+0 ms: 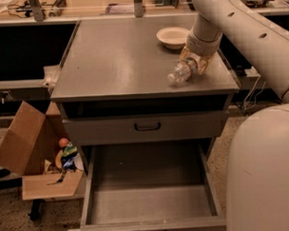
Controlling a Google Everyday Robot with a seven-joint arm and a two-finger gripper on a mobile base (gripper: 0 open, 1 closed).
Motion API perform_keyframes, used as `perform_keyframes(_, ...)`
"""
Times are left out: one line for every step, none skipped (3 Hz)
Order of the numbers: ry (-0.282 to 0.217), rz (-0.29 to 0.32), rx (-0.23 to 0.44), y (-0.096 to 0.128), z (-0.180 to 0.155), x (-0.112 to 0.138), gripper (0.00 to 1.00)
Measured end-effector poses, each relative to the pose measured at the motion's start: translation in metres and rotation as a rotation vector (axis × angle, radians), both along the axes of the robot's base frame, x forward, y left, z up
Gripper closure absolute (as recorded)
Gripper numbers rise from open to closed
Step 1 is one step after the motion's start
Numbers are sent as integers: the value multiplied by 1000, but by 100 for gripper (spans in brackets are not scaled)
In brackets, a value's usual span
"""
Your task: Place water bottle into middle drawer
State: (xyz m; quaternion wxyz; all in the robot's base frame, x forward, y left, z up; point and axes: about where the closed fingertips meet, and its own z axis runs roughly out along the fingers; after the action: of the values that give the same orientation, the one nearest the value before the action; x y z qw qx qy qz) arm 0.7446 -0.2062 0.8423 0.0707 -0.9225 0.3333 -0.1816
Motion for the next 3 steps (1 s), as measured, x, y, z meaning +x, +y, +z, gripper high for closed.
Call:
perform_keyframes(-4, -2, 79, -3, 13, -11, 89)
perform_keyframes(-22, 7, 214, -8, 38, -31, 100)
perform_keyframes(-19, 9, 252, -7, 40, -36, 100)
